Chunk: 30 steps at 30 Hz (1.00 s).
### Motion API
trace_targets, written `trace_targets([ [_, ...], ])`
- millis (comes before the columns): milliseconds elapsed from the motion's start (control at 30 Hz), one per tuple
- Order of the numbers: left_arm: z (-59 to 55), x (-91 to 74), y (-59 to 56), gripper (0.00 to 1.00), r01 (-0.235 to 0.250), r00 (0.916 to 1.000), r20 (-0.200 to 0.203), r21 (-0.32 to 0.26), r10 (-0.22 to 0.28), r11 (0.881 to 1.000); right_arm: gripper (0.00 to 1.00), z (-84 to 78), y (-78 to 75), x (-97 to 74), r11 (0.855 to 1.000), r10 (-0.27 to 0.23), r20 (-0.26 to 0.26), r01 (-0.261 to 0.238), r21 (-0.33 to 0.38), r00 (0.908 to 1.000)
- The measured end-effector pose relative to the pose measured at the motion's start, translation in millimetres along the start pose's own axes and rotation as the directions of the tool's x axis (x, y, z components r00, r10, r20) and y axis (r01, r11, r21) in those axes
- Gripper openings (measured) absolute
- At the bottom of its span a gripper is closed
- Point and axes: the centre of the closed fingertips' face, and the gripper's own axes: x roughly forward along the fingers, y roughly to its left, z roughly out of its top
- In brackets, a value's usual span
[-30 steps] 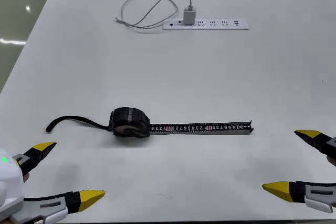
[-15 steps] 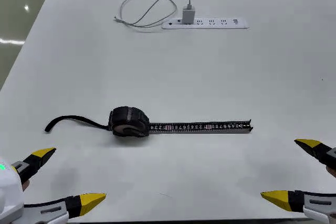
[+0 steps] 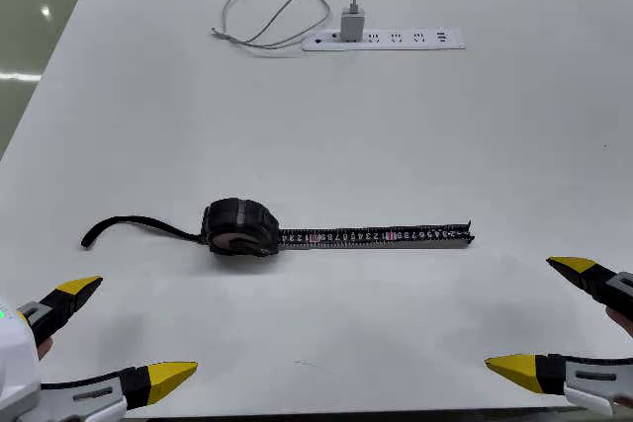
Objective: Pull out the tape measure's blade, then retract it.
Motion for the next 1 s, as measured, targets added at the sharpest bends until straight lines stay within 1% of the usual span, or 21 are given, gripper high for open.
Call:
trace_targets([
  [433,2.2,0.9,-3.1,0.93,0.004,1.0000,0.001,0.004,-0.004,1.000,0.84,-1.6,0.1,-2.9,1.000,-0.002,-0.005,0.002,-0.005,1.0000],
  [800,3.4,0.2,-2.4,0.92,0.001,1.0000,0.004,0.004,-0.001,1.000,0.84,-1.3,0.0,-3.7,1.000,-0.006,-0.004,0.006,-0.002,1.0000],
  [900,3.7,0.8,-2.8,0.92,0.001,1.0000,0.006,-0.003,-0.001,1.000,0.84,-3.4,-0.7,-3.5,1.000,-0.005,-0.017,0.004,-0.008,0.9998],
  [1000,5.0,1.9,-3.6,0.92,-0.001,1.0000,0.010,-0.010,0.001,1.000,0.84,-4.4,-1.3,-3.4,1.000,-0.003,-0.020,0.003,-0.008,0.9998],
])
